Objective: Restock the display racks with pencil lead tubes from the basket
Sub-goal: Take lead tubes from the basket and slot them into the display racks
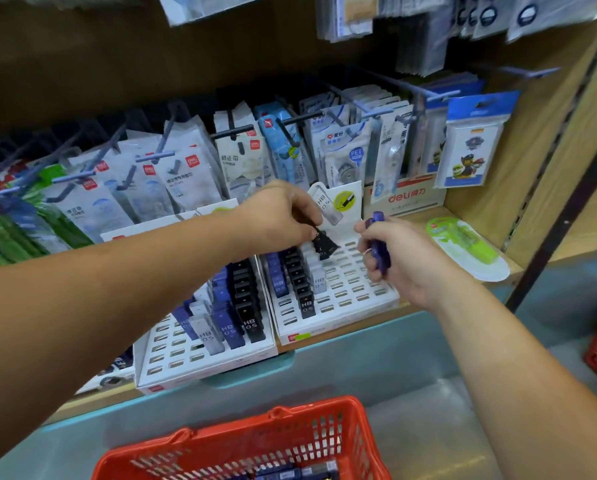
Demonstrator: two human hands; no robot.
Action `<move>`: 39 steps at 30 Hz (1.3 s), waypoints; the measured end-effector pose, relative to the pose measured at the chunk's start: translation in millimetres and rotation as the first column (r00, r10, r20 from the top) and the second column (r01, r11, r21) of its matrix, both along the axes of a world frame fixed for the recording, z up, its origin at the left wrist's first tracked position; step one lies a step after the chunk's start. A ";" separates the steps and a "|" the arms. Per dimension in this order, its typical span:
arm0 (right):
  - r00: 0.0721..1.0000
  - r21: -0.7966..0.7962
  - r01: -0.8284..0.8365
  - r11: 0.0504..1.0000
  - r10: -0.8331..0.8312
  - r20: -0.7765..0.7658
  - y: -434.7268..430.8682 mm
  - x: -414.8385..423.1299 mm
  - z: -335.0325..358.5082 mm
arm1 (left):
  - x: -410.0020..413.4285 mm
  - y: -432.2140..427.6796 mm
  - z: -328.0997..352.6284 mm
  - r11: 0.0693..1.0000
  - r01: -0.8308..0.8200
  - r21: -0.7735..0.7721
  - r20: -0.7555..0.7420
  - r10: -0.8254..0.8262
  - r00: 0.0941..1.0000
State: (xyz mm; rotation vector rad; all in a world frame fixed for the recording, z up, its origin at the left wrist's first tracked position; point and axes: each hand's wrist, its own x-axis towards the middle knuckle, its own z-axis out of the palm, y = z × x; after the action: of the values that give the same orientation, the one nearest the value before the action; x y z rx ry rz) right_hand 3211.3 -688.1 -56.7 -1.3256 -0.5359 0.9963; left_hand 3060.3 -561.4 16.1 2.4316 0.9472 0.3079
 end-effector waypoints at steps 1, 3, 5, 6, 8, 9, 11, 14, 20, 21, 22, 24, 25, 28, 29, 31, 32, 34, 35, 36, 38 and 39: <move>1.000 0.010 -0.019 1.000 0.019 -0.012 -1.5 0.7 -0.6 | 2.3 0.8 -1.1 0.999 0.024 0.044 -0.039 -0.022 0.999; 0.998 0.011 -0.065 0.998 0.065 0.028 -6.1 1.8 -3.7 | 8.0 1.7 -5.7 0.995 0.066 0.075 -0.065 -0.061 0.996; 0.994 0.001 -0.086 0.996 0.086 0.069 -11.9 4.2 -6.6 | 14.1 2.5 -13.5 0.992 0.059 0.108 -0.054 -0.053 0.997; 0.994 0.001 -0.091 0.996 0.090 0.068 -14.5 6.2 -8.0 | 16.7 3.5 -18.3 0.990 0.043 0.133 -0.047 -0.037 0.998; 0.994 0.011 -0.096 0.995 0.095 0.059 -19.4 10.2 -9.2 | 20.5 4.4 -27.2 0.983 0.023 0.182 -0.024 -0.019 1.000; 0.994 0.015 -0.094 0.995 0.093 0.057 -20.7 11.5 -9.6 | 21.6 5.4 -30.5 0.981 0.018 0.196 -0.005 -0.017 1.000; 0.995 0.023 -0.086 0.996 0.085 0.044 -22.0 13.1 -11.3 | 22.6 6.7 -33.9 0.977 0.024 0.214 0.012 -0.027 1.000; 0.996 0.014 -0.084 0.996 0.084 0.015 -22.0 13.0 -13.4 | 21.8 6.6 -33.3 0.962 0.054 0.267 -0.046 -0.043 0.998; 0.994 0.003 -0.109 0.994 0.109 -0.019 -23.5 9.2 -11.7 | 24.8 -5.5 -36.5 0.953 0.172 0.251 -0.174 -0.130 0.976; 0.993 -0.002 -0.114 0.994 0.114 -0.032 -24.7 8.7 -10.0 | 25.6 -6.9 -37.8 0.948 0.187 0.258 -0.194 -0.138 0.971; 0.991 -0.009 -0.125 0.992 0.124 -0.040 -26.1 8.1 -7.9 | 25.3 -8.6 -37.8 0.944 0.182 0.276 -0.187 -0.133 0.973; 0.988 -0.039 -0.155 0.987 0.154 -0.013 -29.7 6.8 -2.5 | 22.9 -13.2 -33.6 0.950 0.127 0.284 -0.082 -0.108 0.991; 0.984 -0.064 -0.171 0.983 0.173 0.029 -31.6 5.4 0.9 | 19.5 -17.0 -29.5 0.966 0.104 0.235 -0.001 -0.107 0.994; 0.965 -0.084 -0.222 0.971 0.231 0.120 -32.8 0.5 10.1 | 5.5 -34.2 -14.8 0.978 0.208 0.011 0.148 -0.207 0.967; 0.958 -0.081 -0.248 0.965 0.257 0.126 -32.7 -4.0 14.6 | -0.8 -39.6 -10.2 0.969 0.246 0.002 0.149 -0.244 0.958; 0.938 -0.090 -0.308 0.947 0.318 0.136 -32.6 -15.6 23.4 | -14.5 -47.1 -1.4 0.965 0.264 0.014 0.144 -0.263 0.954; 0.930 -0.090 -0.334 0.938 0.343 0.131 -32.6 -21.8 26.3 | -21.7 -48.6 2.9 0.968 0.250 0.019 0.140 -0.250 0.958; 0.928 -0.053 -0.360 0.932 0.363 0.080 -33.5 -32.5 31.8 | -35.5 -50.5 12.0 0.972 0.236 0.004 0.121 -0.235 0.964; 0.935 -0.025 -0.353 0.935 0.354 0.040 -34.0 -36.3 34.5 | -42.7 -51.5 16.5 0.970 0.241 -0.003 0.102 -0.240 0.965; 0.941 -0.002 -0.338 0.941 0.338 0.002 -34.6 -39.6 37.5 | -49.8 -53.2 20.4 0.968 0.252 0.005 0.063 -0.252 0.966; 0.954 0.008 -0.297 0.955 0.297 -0.036 -35.6 -44.1 43.2 | -61.9 -55.6 23.4 0.965 0.253 0.064 -0.061 -0.249 0.967; 0.964 -0.005 -0.264 0.964 0.264 -0.035 -36.3 -46.9 45.6 | -68.1 -55.0 22.3 0.969 0.232 0.086 -0.101 -0.224 0.969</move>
State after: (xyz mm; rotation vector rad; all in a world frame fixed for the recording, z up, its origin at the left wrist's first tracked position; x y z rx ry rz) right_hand 3164.4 -724.5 -11.2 -1.2641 -0.6955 1.2391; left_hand 2992.2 -616.5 38.4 2.6330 0.6926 0.1664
